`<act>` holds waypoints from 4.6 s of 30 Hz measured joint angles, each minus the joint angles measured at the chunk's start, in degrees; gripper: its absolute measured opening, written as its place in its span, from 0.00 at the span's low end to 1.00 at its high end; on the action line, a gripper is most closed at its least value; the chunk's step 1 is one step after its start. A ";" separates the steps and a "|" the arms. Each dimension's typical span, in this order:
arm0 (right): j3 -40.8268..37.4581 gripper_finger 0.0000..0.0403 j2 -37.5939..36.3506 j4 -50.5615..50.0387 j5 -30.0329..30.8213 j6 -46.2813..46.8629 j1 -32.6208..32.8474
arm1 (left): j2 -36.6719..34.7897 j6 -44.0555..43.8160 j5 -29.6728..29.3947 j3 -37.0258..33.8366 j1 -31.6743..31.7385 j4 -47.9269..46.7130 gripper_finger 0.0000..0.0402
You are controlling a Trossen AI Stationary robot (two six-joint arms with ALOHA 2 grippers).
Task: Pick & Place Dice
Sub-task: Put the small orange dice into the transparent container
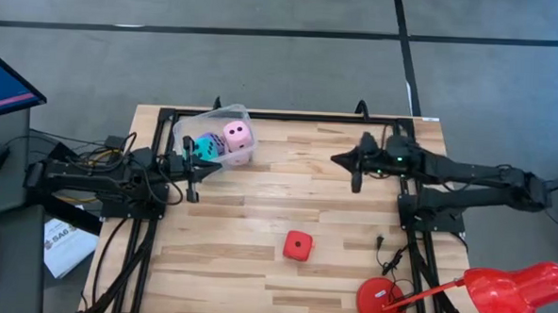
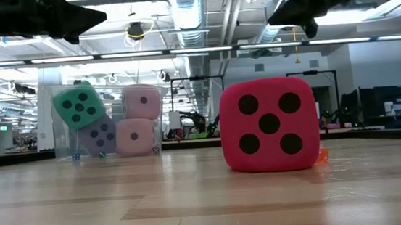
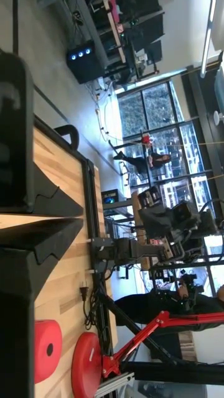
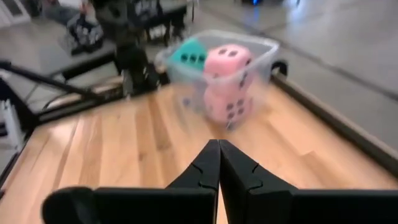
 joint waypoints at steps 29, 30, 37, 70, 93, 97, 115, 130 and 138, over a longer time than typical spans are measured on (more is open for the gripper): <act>8.06 0.00 32.10 -13.52 0.17 30.07 25.92 | 0.02 -6.67 -0.02 0.04 0.00 -0.24 0.01; 8.06 0.00 33.43 -13.92 0.16 31.65 26.59 | 0.02 -7.35 -0.01 0.05 0.00 -0.24 0.01; 8.06 0.00 41.56 -12.89 0.14 40.96 30.71 | 0.02 -7.74 -0.02 0.07 0.00 -0.23 0.01; 8.96 0.00 42.99 8.97 2.41 28.82 28.10 | 0.02 -7.47 -0.02 0.07 0.00 0.15 0.01; 20.46 0.01 42.25 -24.03 4.45 28.84 32.72 | 0.02 -7.35 -0.04 0.07 0.00 3.44 0.01; 20.43 0.06 42.25 -24.41 4.47 31.69 32.76 | 0.02 -7.37 -0.04 0.07 0.00 3.56 0.01; 20.43 0.60 42.72 -22.85 7.08 28.47 32.53 | 0.02 -7.37 -0.04 0.07 0.02 3.54 0.01; 20.41 0.58 53.24 -19.98 10.29 29.08 34.34 | 0.02 -7.37 -0.03 0.07 0.02 3.54 0.01; 20.44 0.58 55.66 -18.16 9.89 30.20 34.97 | 0.02 -7.37 -0.02 0.07 0.02 3.53 0.01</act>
